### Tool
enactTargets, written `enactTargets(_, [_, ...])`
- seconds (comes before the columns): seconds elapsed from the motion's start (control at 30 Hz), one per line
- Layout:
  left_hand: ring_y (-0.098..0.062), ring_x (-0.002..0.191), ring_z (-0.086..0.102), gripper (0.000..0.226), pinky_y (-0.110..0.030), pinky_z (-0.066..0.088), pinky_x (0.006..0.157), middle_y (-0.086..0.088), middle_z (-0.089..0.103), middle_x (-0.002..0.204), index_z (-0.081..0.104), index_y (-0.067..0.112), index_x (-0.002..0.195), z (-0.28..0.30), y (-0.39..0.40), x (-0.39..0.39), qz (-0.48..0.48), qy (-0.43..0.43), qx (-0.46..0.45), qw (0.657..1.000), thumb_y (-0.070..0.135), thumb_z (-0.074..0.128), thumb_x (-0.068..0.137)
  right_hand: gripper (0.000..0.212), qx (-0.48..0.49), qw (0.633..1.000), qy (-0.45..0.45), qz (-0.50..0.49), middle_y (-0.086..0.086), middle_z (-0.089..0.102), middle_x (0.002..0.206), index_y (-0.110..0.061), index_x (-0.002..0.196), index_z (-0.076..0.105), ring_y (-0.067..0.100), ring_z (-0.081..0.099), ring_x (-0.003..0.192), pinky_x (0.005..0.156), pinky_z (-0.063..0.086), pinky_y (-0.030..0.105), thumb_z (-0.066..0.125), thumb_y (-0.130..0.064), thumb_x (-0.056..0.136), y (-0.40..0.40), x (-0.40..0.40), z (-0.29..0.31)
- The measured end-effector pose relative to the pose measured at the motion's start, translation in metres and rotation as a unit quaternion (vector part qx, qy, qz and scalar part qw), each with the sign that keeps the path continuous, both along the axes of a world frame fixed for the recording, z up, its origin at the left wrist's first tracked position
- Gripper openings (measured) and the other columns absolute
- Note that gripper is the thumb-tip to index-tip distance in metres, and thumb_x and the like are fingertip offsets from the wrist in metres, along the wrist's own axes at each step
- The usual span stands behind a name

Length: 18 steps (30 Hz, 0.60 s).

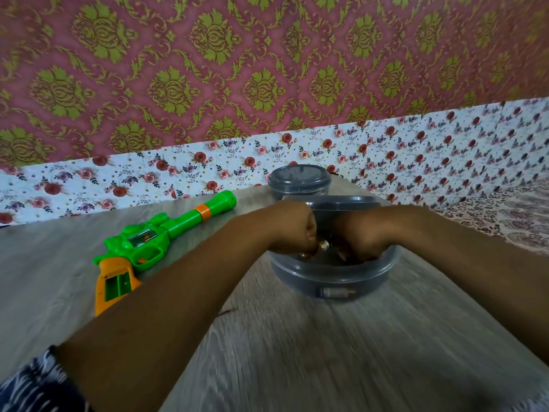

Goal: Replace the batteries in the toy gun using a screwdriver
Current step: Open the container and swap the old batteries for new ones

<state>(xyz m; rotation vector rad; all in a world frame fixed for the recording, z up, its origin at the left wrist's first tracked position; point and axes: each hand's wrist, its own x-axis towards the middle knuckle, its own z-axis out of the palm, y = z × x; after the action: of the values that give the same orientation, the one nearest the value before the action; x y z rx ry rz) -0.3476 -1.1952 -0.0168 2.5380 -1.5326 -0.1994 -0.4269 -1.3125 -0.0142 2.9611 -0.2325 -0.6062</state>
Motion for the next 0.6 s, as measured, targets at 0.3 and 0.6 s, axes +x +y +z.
enactTargets(0.3, [-0.015, 0.078, 0.065, 0.015, -0.026, 0.049, 0.072, -0.004, 0.073, 0.086, 0.072, 0.011, 0.085, -0.033, 0.028, 0.003, 0.057, 0.034, -0.226, 0.972, 0.024, 0.065, 0.086, 0.021, 0.148, 0.988, -0.024, -0.022, 0.011, 0.056, 0.087, -0.006, 0.105, 0.057, 0.019, 0.049, 0.073, 0.063, 0.040, 0.034, 0.045, -0.013, 0.090, 0.001, -0.002, 0.002])
enactTargets(0.6, [-0.013, 0.082, 0.066, 0.012, -0.026, 0.052, 0.075, -0.002, 0.072, 0.085, 0.072, 0.014, 0.087, -0.045, 0.025, 0.003, 0.086, 0.076, -0.300, 0.947, 0.024, 0.068, 0.083, 0.018, 0.189, 0.982, 0.030, 0.007, 0.006, 0.065, 0.103, -0.019, 0.098, 0.063, 0.025, 0.061, 0.098, 0.087, 0.051, 0.042, 0.063, -0.014, 0.081, 0.002, 0.001, -0.001])
